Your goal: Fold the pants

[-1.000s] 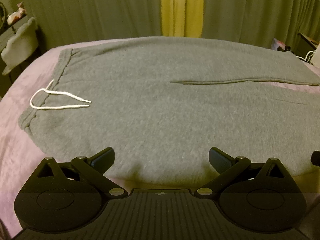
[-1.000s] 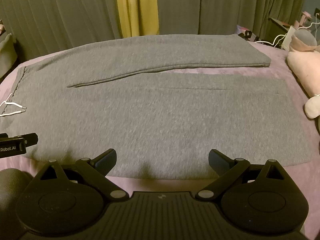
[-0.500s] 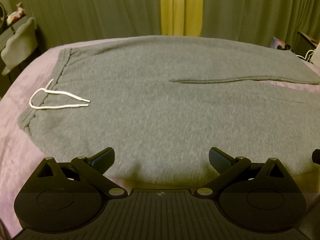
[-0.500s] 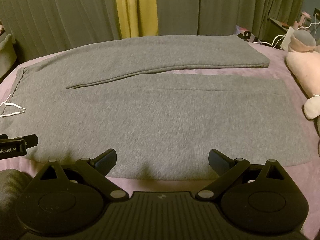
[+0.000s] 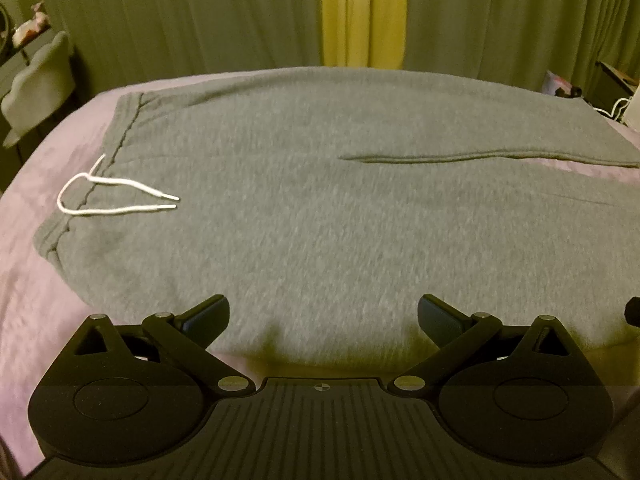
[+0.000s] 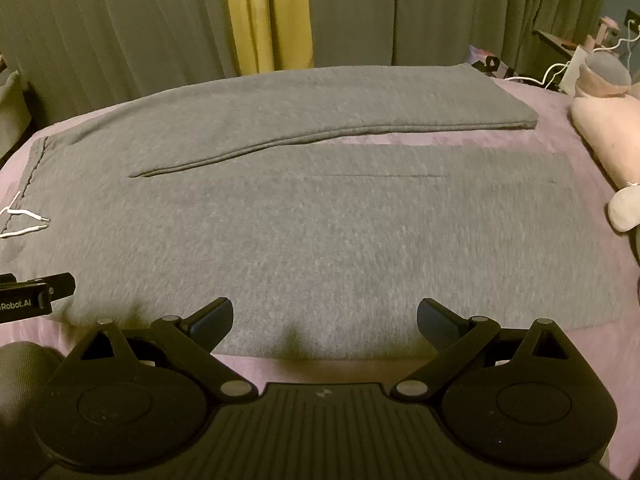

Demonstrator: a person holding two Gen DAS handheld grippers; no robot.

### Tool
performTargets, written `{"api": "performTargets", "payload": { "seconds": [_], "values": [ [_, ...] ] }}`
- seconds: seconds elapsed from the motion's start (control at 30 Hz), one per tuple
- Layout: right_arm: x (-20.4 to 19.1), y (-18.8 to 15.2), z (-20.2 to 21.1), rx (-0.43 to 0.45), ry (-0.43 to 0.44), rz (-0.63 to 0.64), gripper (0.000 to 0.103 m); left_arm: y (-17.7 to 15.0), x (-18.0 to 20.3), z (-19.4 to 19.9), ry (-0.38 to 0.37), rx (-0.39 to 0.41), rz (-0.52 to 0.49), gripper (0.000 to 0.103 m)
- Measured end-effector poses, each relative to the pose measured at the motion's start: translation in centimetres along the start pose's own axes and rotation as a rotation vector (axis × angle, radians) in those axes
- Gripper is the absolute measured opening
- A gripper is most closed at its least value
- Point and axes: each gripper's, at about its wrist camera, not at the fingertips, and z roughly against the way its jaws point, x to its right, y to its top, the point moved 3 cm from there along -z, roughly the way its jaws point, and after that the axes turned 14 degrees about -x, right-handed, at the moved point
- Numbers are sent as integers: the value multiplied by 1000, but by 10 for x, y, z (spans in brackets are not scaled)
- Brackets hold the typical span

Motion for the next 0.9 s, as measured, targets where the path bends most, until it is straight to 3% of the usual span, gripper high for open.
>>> {"api": "performTargets", "payload": {
  "seconds": [0.9],
  "values": [
    [2,-2,-6,-11,-14,-1,99,1,0,0,-2,-5,-1,103]
  ]
}}
